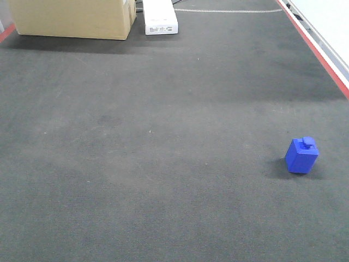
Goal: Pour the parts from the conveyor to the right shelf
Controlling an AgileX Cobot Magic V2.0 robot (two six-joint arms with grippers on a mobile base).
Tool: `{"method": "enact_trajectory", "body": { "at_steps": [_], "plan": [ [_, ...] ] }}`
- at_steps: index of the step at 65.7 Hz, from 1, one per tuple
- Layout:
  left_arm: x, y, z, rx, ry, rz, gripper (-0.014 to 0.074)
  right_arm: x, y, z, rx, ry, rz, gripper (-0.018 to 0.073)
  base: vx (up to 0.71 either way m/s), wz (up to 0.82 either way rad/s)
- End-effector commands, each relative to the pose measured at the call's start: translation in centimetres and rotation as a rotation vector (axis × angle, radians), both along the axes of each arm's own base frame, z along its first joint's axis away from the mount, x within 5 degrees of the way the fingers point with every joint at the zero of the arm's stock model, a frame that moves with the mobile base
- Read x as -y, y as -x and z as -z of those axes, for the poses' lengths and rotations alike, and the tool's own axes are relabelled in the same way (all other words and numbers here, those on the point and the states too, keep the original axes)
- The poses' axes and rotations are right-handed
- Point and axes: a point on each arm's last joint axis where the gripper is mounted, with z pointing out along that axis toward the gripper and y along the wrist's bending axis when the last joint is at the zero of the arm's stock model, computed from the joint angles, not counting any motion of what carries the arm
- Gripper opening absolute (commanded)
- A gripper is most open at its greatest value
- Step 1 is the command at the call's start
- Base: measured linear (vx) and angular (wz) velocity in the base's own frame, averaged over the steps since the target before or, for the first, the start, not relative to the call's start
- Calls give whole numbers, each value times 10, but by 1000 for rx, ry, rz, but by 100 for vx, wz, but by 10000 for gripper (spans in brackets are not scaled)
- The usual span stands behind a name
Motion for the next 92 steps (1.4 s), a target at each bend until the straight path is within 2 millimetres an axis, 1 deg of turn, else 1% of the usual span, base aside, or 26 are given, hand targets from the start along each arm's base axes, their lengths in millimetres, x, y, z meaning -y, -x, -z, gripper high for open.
{"method": "enact_trajectory", "body": {
  "at_steps": [1, 29, 37, 46, 52, 60, 65, 71, 72, 75, 80, 81, 84, 88, 92],
  "plan": [
    [0, 1, -14, 109, 14, 5, -6, 1, 0, -6, 81, 9, 9, -9, 0, 0],
    [0, 1, -14, 109, 14, 5, -6, 1, 0, -6, 81, 9, 9, -9, 0, 0],
    [0, 1, -14, 109, 14, 5, -6, 1, 0, -8, 104, 14, 11, -9, 0, 0],
    [0, 1, -14, 109, 14, 5, -6, 2, -1, -15, 184, 60, 15, -9, 0, 0],
    [0, 1, -14, 109, 14, 5, -6, 2, 0, -25, 293, 57, 23, -9, 0, 0],
    [0, 1, -14, 109, 14, 5, -6, 2, 5, -45, 522, 114, 40, -8, 0, 0],
    [0, 1, -14, 109, 14, 5, -6, 3, 12, -64, 656, 114, 51, -7, 0, 0],
    [0, 1, -14, 109, 14, 5, -6, 3, 22, -96, 751, 116, 57, -6, 0, 0],
    [0, 1, -14, 109, 14, 5, -6, 3, 26, -107, 772, 120, 57, -5, 0, 0],
    [0, 1, -14, 109, 14, 5, -6, 2, 31, -124, 797, 130, 57, -5, 0, 0],
    [0, 1, -14, 109, 14, 5, -6, 2, 38, -155, 809, 144, 58, -5, 0, 0],
    [0, 1, -14, 109, 14, 5, -6, 2, 39, -163, 813, 145, 58, -5, 0, 0],
    [0, 1, -14, 109, 14, 5, -6, 2, 38, -181, 791, 146, 57, -5, 0, 0],
    [0, 1, -14, 109, 14, 5, -6, 2, 32, -200, 721, 145, 52, -5, 0, 0],
    [0, 1, -14, 109, 14, 5, -6, 2, 20, -214, 616, 148, 45, 1, 0, 0]
  ]
}}
